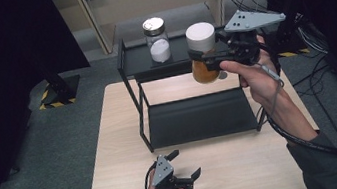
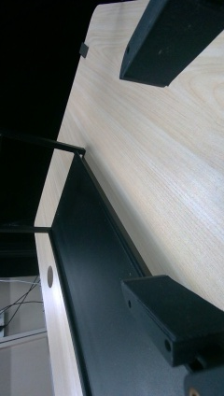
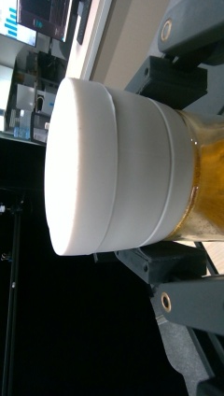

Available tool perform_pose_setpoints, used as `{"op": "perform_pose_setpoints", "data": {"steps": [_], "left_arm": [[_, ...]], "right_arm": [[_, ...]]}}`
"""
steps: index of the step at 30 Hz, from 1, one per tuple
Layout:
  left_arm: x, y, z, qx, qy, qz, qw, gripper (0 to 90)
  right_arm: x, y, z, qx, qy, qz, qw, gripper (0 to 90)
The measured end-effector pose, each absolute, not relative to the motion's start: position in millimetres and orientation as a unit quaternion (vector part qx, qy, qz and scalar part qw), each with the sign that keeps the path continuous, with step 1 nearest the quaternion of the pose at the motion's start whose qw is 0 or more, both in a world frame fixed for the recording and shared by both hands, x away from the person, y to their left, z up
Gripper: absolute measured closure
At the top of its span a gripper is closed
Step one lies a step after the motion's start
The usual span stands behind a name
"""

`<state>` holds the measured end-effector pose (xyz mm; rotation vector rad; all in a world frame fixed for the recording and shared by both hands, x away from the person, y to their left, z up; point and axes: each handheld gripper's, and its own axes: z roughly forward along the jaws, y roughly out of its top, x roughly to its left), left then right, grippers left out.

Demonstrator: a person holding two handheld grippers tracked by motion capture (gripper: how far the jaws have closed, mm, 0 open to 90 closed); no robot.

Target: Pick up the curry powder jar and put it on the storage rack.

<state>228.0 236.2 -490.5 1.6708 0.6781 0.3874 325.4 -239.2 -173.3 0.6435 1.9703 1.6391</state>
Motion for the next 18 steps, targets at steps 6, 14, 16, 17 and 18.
{"op": "perform_pose_setpoints", "data": {"steps": [6,14,16,17,18], "left_arm": [[228.1,235.7,-490.8,0.724,0.292,0.166,0.603,1.5],[227.4,237.7,-489.8,0.720,0.294,0.169,0.606,1.5],[227.4,238.2,-489.7,0.719,0.294,0.170,0.607,1.5],[227.4,238.5,-489.3,0.720,0.293,0.171,0.606,1.5],[227.3,238.5,-489.3,0.719,0.293,0.171,0.606,1.5]], "right_arm": [[334.5,-233.6,-167.5,0.249,0.717,0.601,0.250,35.3],[346.4,-225.2,-160.7,0.272,0.709,0.598,0.257,35.3],[348.4,-223.5,-159.5,0.276,0.707,0.597,0.259,35.3],[349.4,-222.6,-158.9,0.279,0.706,0.597,0.260,35.3],[350.5,-221.7,-158.0,0.282,0.705,0.595,0.263,35.3]]}}
